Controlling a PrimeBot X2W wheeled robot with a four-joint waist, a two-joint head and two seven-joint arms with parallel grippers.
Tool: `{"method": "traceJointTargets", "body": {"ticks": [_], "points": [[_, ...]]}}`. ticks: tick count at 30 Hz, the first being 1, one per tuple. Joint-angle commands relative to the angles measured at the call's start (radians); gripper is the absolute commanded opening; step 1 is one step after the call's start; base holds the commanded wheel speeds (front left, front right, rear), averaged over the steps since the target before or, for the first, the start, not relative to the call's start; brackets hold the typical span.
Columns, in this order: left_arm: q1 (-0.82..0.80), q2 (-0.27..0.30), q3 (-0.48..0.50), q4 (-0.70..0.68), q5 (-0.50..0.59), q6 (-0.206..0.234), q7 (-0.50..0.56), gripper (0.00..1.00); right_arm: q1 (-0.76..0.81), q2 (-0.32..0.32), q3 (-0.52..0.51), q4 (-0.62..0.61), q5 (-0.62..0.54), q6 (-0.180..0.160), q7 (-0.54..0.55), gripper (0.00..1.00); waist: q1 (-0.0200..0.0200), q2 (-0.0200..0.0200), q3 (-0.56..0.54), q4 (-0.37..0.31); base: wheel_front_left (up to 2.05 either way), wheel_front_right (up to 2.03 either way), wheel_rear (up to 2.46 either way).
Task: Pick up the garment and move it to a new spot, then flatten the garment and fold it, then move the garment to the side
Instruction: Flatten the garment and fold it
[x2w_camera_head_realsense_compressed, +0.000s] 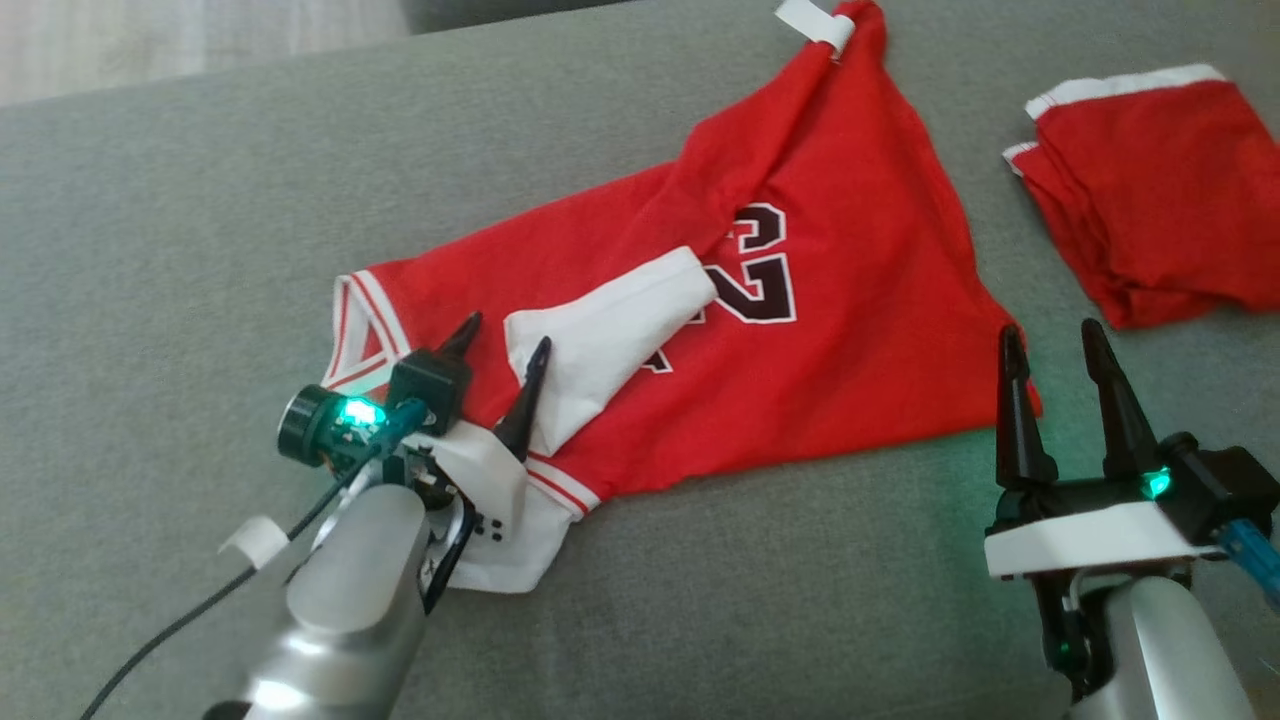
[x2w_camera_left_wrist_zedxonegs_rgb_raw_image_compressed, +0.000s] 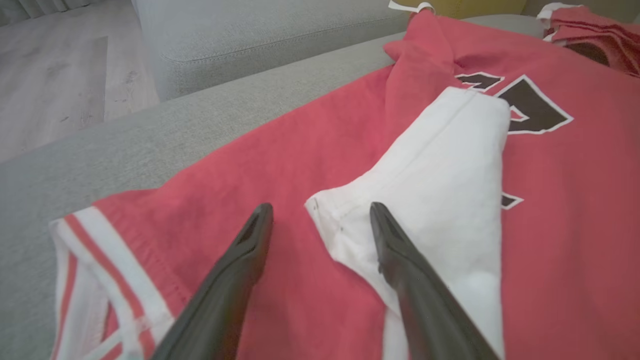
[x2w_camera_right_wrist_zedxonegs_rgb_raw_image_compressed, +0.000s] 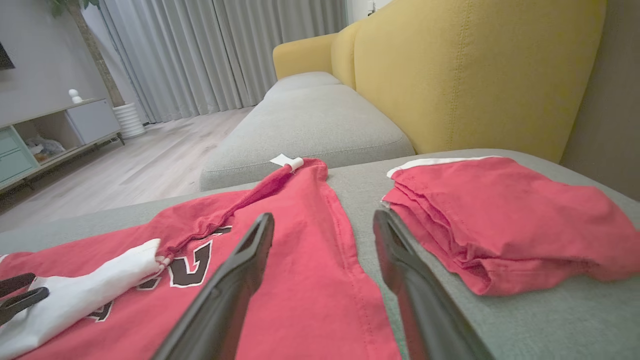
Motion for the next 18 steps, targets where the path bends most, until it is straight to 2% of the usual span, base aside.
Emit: {"method": "traceJointTargets", "body": {"ticks": [1, 7, 8, 9, 11, 12, 18], "points": [[-0.050, 0.021, 0.028, -0.008, -0.004, -0.001, -0.015, 1.00, -0.037, -0.006, 0.022, -0.029, 0.009, -0.001, -0.011, 1.00, -0.0002, 0.0000, 0.008, -0.012, 0.00, 0.00, 0.00], [-0.081, 0.017, 0.017, 0.058, -0.011, -0.012, -0.039, 1.00, -0.039, -0.006, 0.022, -0.024, 0.014, -0.001, -0.011, 1.00, -0.0002, 0.0000, 0.010, -0.027, 0.00, 0.00, 0.00], [-0.084, 0.016, 0.012, 0.064, -0.011, -0.015, -0.044, 0.87, -0.039, -0.006, 0.020, -0.022, 0.015, -0.001, -0.011, 1.00, -0.0002, 0.0000, 0.009, -0.028, 0.00, 0.00, 0.00], [-0.087, 0.014, 0.008, 0.069, -0.011, -0.019, -0.050, 0.58, -0.038, -0.006, 0.018, -0.020, 0.015, -0.001, -0.011, 1.00, -0.0002, 0.0000, 0.009, -0.028, 0.00, 0.00, 0.00], [-0.092, 0.009, -0.004, 0.078, -0.014, -0.026, -0.056, 0.17, -0.036, -0.006, 0.014, -0.017, 0.015, -0.001, -0.011, 1.00, -0.0002, 0.0000, 0.007, -0.026, 0.00, 0.00, 0.00], [-0.093, 0.007, -0.009, 0.082, -0.017, -0.029, -0.058, 0.00, -0.035, -0.006, 0.013, -0.015, 0.015, -0.001, -0.011, 1.00, -0.0002, 0.0000, 0.005, -0.025, 0.00, 0.00, 0.00], [-0.108, 0.003, -0.031, 0.099, -0.027, -0.040, -0.071, 0.00, -0.036, -0.006, 0.012, -0.008, 0.014, -0.001, -0.011, 1.00, -0.0002, 0.0000, -0.011, -0.019, 0.00, 0.00, 0.00]]}}
